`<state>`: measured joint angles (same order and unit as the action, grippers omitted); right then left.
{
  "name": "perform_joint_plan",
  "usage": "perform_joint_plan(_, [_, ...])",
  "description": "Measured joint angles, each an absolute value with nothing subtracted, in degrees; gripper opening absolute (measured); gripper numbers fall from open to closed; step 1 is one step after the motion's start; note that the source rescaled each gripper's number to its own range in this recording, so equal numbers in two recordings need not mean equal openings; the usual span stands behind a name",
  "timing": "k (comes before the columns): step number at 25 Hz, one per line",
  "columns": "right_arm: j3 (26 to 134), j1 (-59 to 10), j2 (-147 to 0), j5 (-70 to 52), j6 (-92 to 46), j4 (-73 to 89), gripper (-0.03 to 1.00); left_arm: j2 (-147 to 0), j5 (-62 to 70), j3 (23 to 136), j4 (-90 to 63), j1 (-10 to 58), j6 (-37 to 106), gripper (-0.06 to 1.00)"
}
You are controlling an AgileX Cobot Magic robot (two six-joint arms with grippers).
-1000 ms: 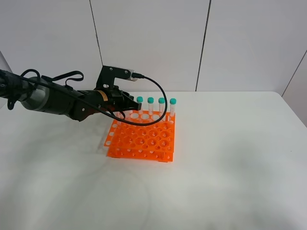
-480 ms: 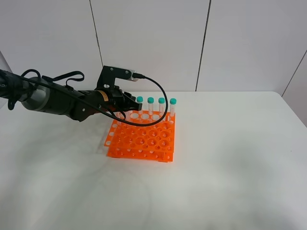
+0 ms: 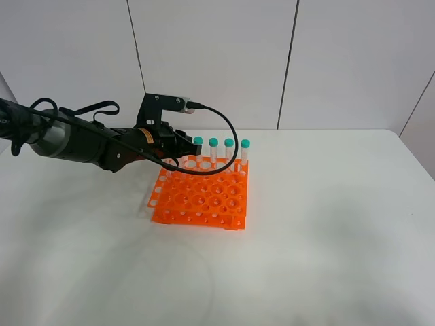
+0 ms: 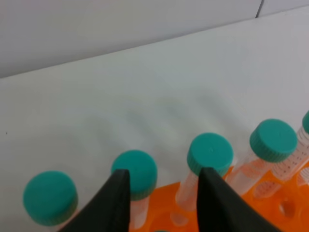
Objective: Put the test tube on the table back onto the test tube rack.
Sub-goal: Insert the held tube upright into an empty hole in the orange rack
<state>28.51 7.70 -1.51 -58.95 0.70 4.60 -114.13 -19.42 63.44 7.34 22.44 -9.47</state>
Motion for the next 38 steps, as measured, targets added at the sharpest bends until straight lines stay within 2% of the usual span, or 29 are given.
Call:
perform_joint_plan(13, [28.5,7.7,-1.5,-58.9,0.7,4.6,0.75,-112.1,-17.9,63.4,7.3,22.4,-9.5,0.34])
perform_joint_plan(19, [28.5,7.7,-1.5,-58.9,0.7,4.6,0.75,-108.9,-12.2,65.4,8.4,21.5,-9.5,0.34])
perform_joint_plan(30, [28.5,7.7,-1.5,-58.9,0.7,4.6,0.75,-107.7,-7.8,65.8,8.3,15.4,-9.5,0.34])
perform_joint_plan(38, [28.5,7.7,-1.5,-58.9,0.7,4.6,0.75,-107.7,0.0,65.8,8.2,10.8,-9.5,0.34])
